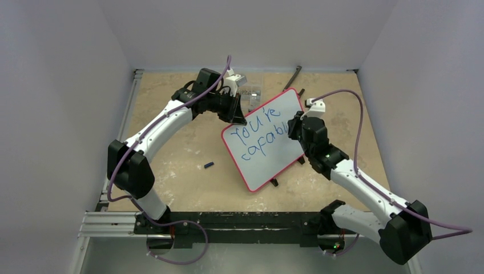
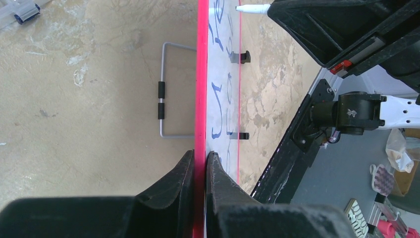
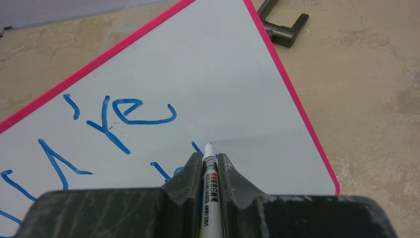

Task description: Write a sentence on the whiteboard

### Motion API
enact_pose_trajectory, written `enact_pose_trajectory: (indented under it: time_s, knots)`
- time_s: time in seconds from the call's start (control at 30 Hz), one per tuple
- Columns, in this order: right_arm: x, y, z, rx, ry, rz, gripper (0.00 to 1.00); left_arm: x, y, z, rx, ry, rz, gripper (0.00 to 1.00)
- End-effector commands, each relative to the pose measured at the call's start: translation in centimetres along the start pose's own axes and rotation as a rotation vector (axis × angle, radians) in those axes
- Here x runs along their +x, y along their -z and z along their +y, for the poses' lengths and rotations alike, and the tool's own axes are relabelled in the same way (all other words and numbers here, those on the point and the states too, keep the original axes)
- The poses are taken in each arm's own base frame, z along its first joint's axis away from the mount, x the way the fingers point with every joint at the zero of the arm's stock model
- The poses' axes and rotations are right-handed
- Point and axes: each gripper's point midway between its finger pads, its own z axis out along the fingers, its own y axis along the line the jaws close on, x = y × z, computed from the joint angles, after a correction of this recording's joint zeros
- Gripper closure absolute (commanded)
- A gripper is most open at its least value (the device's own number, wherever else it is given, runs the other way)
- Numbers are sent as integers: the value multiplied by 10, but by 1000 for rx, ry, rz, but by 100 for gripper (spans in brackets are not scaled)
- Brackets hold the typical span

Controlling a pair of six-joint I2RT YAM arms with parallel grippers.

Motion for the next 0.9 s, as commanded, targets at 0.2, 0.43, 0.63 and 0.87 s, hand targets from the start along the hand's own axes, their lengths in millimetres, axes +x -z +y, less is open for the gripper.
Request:
enact_pose_trajectory:
  time_s: [0.2, 0.43, 0.63, 0.87]
  knots:
    - [-29, 13, -4, 13, -33, -83, 100, -18, 12, 9, -76, -82, -76, 100]
    - [-21, 2, -6, 22, -39, -67, 100, -18, 12, 9, -76, -83, -74, 100]
    - [-16, -6, -8, 24, -45, -57, 100, -18, 12, 10, -76, -82, -74, 100]
    - [-7, -12, -10, 18, -54, -37, 100, -18, 13, 8, -71, -83, -77, 100]
